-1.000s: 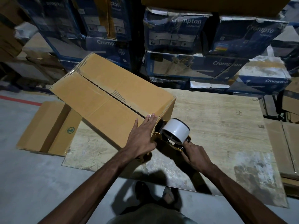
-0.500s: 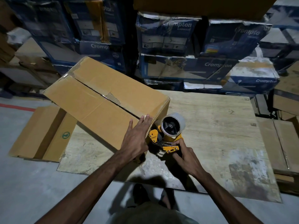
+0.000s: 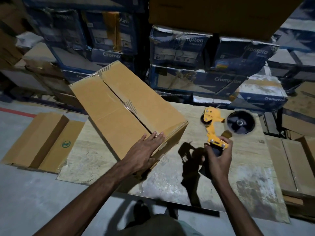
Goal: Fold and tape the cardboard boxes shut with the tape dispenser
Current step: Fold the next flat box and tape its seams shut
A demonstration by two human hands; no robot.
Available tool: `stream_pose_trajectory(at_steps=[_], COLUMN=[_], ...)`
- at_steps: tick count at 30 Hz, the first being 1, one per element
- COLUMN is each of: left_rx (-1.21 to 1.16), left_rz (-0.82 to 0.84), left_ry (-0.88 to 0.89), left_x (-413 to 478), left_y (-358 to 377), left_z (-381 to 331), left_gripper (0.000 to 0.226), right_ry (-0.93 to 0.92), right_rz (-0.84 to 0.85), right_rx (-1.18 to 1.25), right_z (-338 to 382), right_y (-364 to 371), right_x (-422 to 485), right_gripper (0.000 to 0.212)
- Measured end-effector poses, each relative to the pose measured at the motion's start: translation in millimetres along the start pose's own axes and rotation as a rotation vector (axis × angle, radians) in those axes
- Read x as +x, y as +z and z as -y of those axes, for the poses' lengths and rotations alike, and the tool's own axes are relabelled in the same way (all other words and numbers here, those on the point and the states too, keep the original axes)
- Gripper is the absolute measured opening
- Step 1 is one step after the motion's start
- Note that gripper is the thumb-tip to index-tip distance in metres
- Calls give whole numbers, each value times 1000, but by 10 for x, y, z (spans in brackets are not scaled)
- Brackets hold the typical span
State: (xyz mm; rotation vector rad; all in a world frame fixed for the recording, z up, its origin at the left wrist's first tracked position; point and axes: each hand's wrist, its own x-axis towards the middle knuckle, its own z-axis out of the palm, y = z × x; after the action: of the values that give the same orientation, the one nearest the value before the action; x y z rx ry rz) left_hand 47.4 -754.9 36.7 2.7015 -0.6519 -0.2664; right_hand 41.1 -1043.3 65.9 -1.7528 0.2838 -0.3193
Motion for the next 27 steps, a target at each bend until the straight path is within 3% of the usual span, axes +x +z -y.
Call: stream_pose_trajectory(at_steps=[5,10,13,16,20,24,27], left_rx=[48,113,164,248,476,509,487], left_rz=[51,264,305,218,-22,-223,-275], left_ry=[67,125,124,109,115,12,-15], left_x=[-492,-917,-1076,-1203,-1455,-1707,-1776], left_y=[34,23,-3,-24,102,116,31], left_z=[-47,-119,-48,-23,119,539,813], left_gripper=[94,83,98,113,119,89,85], right_ry=[-109,-107,-96,-89,-21,33,20], right_rz=[143,412,517,542,495,437,445], right_rx=[-82,-56,-51,-21,49,17,-50], right_z=[242,302,218,197,165,177,181], right_y=[173,553,699,756,816,1004,1205], right_x=[229,138,-68,-189,-315,-532,-649], right_gripper=[47,50,51,52,50,46,44])
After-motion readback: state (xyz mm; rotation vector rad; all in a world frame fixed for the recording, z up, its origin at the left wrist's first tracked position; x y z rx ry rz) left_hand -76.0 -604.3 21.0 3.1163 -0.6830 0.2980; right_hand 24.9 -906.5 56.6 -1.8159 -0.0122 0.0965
